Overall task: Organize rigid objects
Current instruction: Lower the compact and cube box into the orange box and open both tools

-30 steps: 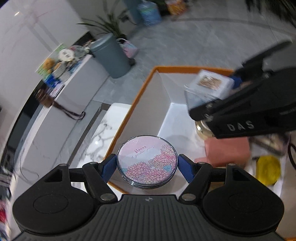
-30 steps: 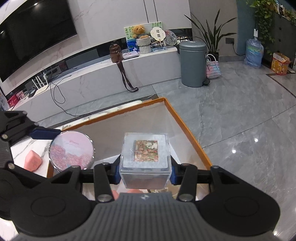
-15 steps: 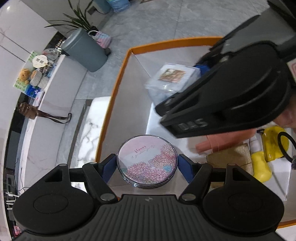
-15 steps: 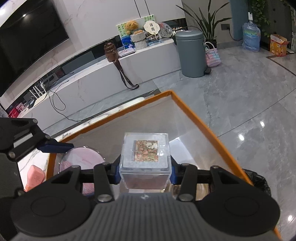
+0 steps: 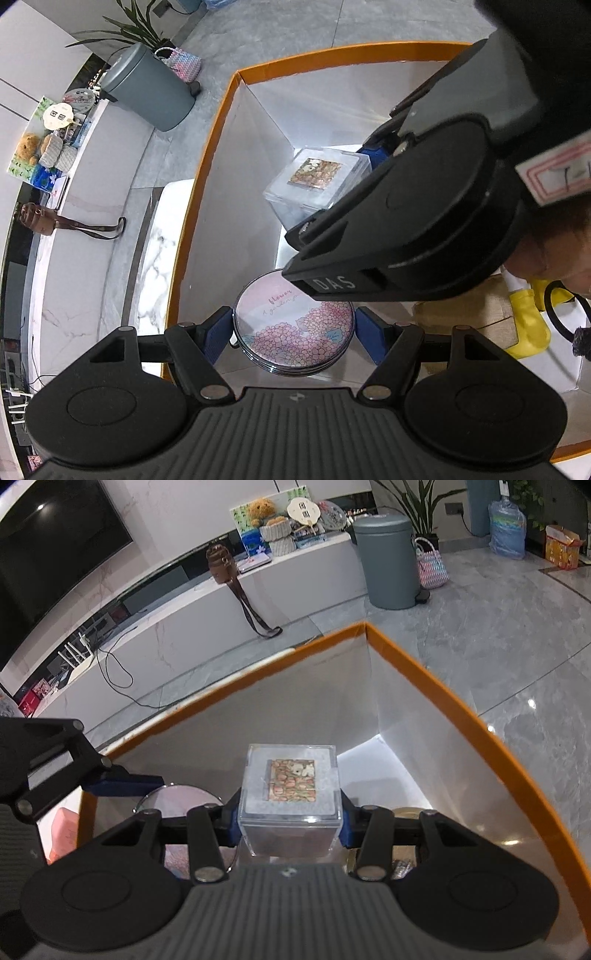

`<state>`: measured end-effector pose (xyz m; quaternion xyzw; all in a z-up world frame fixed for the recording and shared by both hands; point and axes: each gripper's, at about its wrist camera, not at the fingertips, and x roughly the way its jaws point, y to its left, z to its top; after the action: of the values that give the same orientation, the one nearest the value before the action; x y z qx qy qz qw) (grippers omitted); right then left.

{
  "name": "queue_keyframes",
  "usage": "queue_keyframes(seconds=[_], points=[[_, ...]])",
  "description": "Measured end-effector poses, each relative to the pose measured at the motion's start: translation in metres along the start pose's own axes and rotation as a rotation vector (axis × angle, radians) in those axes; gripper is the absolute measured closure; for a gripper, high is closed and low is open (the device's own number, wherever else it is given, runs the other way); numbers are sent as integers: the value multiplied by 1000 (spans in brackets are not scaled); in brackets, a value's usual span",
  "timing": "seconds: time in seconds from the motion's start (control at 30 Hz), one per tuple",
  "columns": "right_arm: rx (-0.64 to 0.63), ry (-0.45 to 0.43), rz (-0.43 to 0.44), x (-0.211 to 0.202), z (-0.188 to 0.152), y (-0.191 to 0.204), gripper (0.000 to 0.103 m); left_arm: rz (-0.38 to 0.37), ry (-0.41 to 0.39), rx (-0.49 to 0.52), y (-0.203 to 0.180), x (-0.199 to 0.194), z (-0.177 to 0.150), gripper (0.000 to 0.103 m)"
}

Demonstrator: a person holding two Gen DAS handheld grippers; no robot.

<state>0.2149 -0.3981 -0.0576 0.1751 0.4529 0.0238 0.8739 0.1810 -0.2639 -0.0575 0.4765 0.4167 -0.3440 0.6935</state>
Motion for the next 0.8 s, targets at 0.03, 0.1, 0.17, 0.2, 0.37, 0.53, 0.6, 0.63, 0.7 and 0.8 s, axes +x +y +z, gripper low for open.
queue_keyframes(seconds=[0.03,0.1,0.17,0.2,0.37,0.53,0.6,0.63,0.7,0.8], points=[[0,5,-2,2,-1,0,56,0,2,0,0,1,0,20],[0,13,-4,4,-1,0,56,1,7,-3,1,3,0,20],[-1,20,-5,7,-1,0,56,-5,12,-4,1,5,0,20],[0,23,-5,9,-1,0,56,-8,18,-4,1,6,0,19],[31,28,-7,12,4,-2,48,7,40,11,6,12,4,15],[46,15,9,8,5,-1,48,0,47,25,3,15,4,15],[46,13,11,7,5,0,48,-1,47,30,1,15,3,14],[44,12,11,6,4,0,48,5,40,33,1,14,3,14],[40,10,8,4,4,0,48,26,25,41,0,11,2,12],[38,6,10,1,4,1,48,32,6,33,3,6,3,12]])
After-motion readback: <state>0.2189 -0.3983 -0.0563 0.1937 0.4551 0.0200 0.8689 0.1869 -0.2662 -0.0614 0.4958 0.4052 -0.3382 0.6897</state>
